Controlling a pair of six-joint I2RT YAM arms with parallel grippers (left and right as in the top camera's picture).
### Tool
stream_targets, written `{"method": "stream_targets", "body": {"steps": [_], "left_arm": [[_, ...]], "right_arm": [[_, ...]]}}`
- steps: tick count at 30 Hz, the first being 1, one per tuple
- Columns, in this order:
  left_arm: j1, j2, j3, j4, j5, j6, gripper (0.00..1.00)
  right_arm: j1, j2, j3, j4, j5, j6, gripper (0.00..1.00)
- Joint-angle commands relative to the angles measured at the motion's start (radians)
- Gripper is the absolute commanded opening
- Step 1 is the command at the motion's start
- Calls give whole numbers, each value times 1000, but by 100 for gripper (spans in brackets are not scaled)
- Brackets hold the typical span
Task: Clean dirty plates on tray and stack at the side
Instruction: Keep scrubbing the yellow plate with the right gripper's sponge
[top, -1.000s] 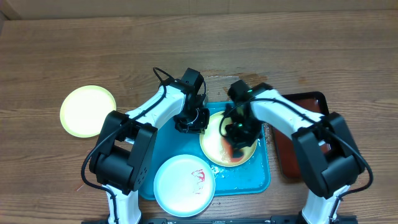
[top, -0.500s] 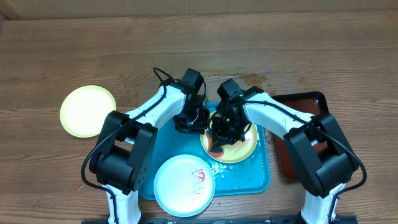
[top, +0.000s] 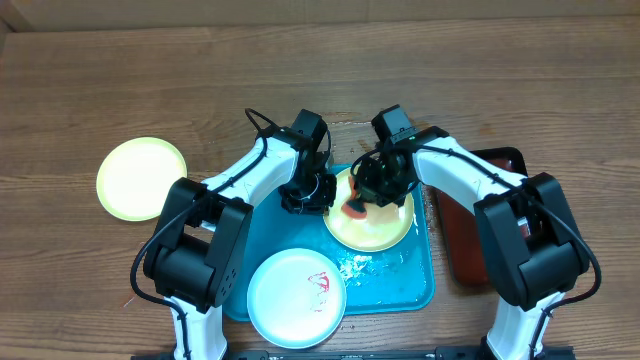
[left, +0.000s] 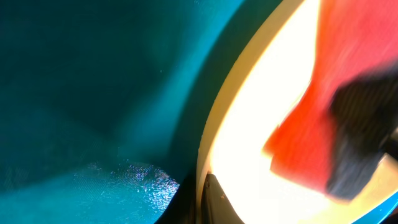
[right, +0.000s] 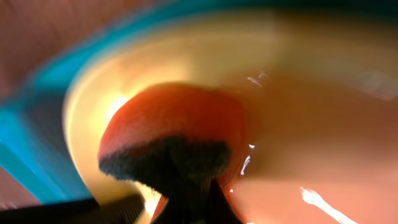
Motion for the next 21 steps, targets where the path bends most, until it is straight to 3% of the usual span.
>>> {"method": "stream_targets", "body": {"steps": [1, 12, 21], "left_arm": [[2, 26, -14, -11, -30, 10, 4], [5, 26, -14, -11, -36, 9, 5], [5, 26, -14, 5, -37, 8, 4]], "right_arm": [[-27, 11, 7, 29, 145, 38, 4], [-72, 11, 7, -188, 440, 33, 4], [-97, 11, 7, -294, 455, -148, 4]]}}
